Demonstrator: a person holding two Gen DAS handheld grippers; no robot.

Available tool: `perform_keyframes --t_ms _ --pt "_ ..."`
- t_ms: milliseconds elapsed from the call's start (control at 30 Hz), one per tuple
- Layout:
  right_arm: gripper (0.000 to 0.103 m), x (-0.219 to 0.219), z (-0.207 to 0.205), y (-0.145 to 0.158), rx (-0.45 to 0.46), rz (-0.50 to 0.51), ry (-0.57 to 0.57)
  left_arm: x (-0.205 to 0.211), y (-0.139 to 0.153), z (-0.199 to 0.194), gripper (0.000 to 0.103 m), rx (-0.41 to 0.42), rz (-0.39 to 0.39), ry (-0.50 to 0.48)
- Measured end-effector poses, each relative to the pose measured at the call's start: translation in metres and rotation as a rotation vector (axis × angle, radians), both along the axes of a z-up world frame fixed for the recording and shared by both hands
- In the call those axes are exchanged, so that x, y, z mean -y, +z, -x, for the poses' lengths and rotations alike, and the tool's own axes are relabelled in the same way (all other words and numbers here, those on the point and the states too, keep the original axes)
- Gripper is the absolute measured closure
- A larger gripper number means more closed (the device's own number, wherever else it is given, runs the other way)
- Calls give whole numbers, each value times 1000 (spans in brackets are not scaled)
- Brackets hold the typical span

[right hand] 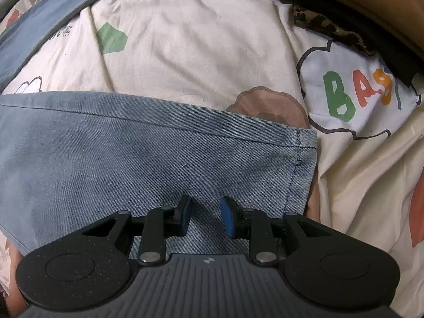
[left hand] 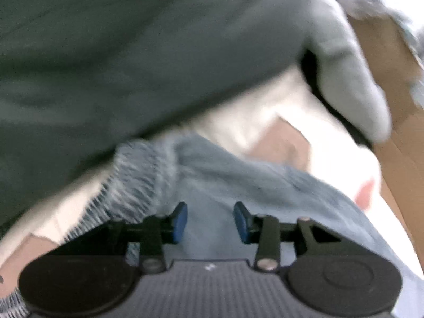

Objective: Fold clothes

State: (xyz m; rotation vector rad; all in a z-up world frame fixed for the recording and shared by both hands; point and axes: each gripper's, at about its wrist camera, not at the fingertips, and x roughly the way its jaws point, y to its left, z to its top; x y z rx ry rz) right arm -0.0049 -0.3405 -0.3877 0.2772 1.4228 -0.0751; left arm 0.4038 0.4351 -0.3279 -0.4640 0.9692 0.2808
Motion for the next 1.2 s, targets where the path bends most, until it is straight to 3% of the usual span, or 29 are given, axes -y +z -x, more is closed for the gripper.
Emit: perform_keyframes --t_ms 100,200,467,567,733,933,1200 --pt "71 0 0 0 3 0 0 22 -8 5 57 -41 2 -107" --pt "71 0 0 0 5 0 3 36 -17 7 56 -65 -3 -133" --pt "71 -2 1 1 9 12 16 30 -34 -20 49 -45 -124 -91" --pt "71 -3 2 1 14 16 19 24 -33 -34 47 -89 -171 -66" --pt "71 -2 3 1 23 15 25 17 -2 -28 49 -67 -149 -59" --pt "71 -2 5 2 35 1 22 9 32 10 46 -68 -114 -54" --pt "71 -4 9 12 57 21 11 8 77 55 31 -81 -106 -19"
